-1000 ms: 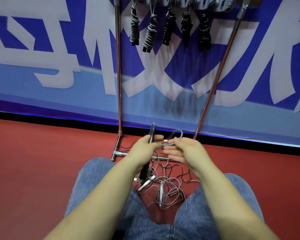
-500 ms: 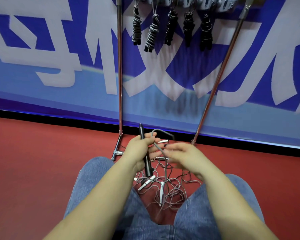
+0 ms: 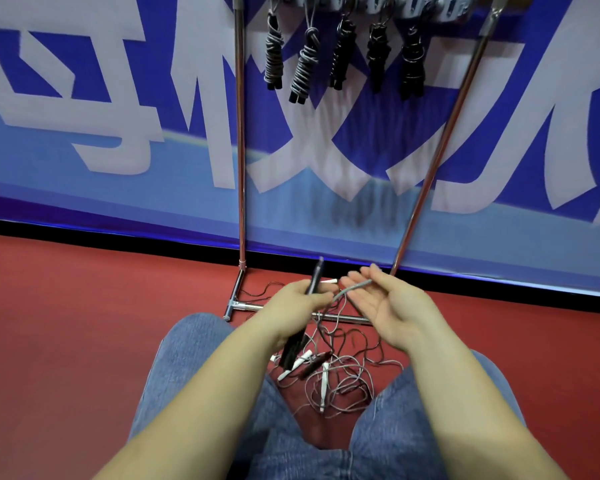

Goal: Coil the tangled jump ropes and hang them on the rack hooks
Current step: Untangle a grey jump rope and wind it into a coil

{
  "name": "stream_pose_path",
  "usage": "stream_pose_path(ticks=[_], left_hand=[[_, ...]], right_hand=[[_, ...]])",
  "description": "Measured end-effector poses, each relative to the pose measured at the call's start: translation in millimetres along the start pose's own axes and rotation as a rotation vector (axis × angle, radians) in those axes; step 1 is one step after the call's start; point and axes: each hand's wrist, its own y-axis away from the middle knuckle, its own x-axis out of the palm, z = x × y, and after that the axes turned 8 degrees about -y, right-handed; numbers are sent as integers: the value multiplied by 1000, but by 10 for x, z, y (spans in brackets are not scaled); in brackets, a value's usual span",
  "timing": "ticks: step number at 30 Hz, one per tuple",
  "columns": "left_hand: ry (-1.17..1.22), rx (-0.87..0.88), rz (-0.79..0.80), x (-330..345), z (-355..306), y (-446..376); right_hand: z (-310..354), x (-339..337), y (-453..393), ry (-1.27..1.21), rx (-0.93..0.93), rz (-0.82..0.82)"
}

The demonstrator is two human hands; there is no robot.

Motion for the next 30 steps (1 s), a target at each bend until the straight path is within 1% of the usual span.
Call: stream_pose_path(ticks=[2,4,5,7,9,10,11,13,16,17,18,20,23,25,28,30], left_hand=[[-59,8,77,18,10,26],[-99,31,137,15,-5,38],[-132,50,140,12,-11,42],[-149,89,92,13,-17,47],[-87,113,5,16,-20,37],[-23,115,-28,20,-18,25],[48,110,-60,20,-22,14],[212,82,-115,7,-41,-9],[485,57,-148,-20,-106,-12],[554,55,-156,-28,-128,-9],[605,56,-164,-38,-146,-6],[663,68,-170,-59,-154,-16],[643,81,-131,-78,-119,-37],[529,66,-81,-63,-87,-38],[232,44,-6,-18,1,-17],[78,54,52,0,57,-3]], right_hand=[[53,-10,6,-135,-22,-6],[68,-40,-7,-192,-55,0],[67,-52,-20,-209,-64,3],[67,-66,-40,-222,-59,10],[52,-61,-45,-117,-27,40],[42,-64,-47,9,-10,60],[39,-76,-47,185,-1,80],[5,-135,-54,650,-2,112],[-104,-220,-49,1313,-14,190],[-137,-243,-53,1437,-4,197],[-155,-264,-65,1474,11,189],[-161,-272,-93,1340,42,137],[-104,-213,-78,1103,-28,53],[-86,-149,-52,807,-31,40],[-38,-70,-23,292,10,4],[20,-46,-25,17,11,-1]])
